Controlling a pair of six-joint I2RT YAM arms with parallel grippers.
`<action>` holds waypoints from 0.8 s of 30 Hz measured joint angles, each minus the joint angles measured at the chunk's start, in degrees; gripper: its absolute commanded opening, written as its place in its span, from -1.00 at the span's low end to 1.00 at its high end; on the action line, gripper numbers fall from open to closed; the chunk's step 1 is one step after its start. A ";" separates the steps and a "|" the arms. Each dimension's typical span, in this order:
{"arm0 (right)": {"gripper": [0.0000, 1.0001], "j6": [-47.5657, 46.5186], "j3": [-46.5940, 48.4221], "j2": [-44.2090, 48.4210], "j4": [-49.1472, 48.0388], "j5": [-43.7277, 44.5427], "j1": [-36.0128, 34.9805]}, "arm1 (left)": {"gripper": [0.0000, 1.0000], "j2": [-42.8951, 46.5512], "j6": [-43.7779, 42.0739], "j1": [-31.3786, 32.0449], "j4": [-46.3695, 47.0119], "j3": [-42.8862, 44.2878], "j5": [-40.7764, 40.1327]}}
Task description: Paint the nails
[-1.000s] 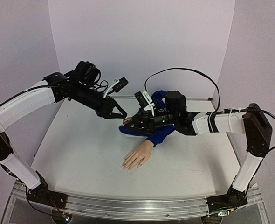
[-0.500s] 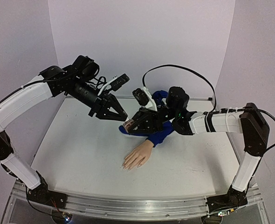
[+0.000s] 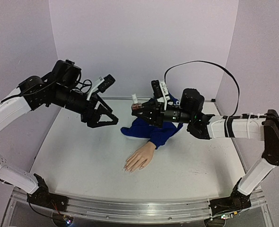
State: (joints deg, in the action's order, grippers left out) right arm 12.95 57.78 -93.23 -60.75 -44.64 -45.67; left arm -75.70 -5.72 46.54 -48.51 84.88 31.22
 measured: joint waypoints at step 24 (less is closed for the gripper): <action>-1.00 -20.57 1.22 -0.26 9.51 50.36 -11.45 | 0.37 -0.09 37.20 5.64 35.63 -13.33 -28.65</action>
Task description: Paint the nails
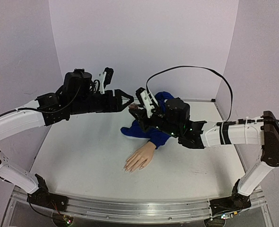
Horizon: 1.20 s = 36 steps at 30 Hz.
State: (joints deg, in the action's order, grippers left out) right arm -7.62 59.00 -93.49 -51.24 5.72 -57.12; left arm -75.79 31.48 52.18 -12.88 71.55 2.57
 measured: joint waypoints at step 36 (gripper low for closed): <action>-1.00 0.22 0.72 0.07 2.78 -0.98 -1.16 | -1.00 -4.87 -5.79 1.01 2.73 1.25 -0.83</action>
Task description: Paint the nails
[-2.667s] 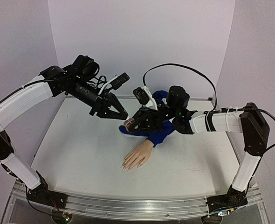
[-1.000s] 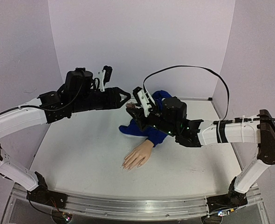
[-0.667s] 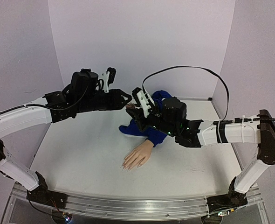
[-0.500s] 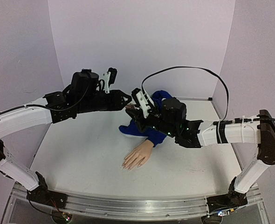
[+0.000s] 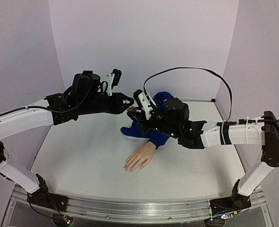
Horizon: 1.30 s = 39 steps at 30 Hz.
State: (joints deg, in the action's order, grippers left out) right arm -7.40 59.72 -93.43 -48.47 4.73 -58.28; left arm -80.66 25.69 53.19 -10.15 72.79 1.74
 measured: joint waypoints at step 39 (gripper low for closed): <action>-1.00 9.90 -4.26 17.00 -0.42 -43.87 10.69 | 0.65 13.35 -16.79 -3.45 -1.70 -5.14 28.48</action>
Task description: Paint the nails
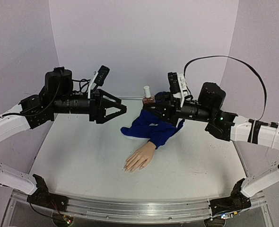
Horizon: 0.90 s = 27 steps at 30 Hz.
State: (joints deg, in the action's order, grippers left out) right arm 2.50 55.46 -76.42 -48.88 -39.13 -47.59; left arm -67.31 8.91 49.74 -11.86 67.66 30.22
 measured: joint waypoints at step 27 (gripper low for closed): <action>-1.00 -9.99 2.56 -10.01 5.11 43.21 -10.05 | 0.13 -9.62 14.14 1.75 -0.90 6.27 -20.37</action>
State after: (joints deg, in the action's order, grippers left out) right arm -7.49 58.02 -86.43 -43.77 4.08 -57.65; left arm -76.93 23.05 51.48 -12.75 73.93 9.85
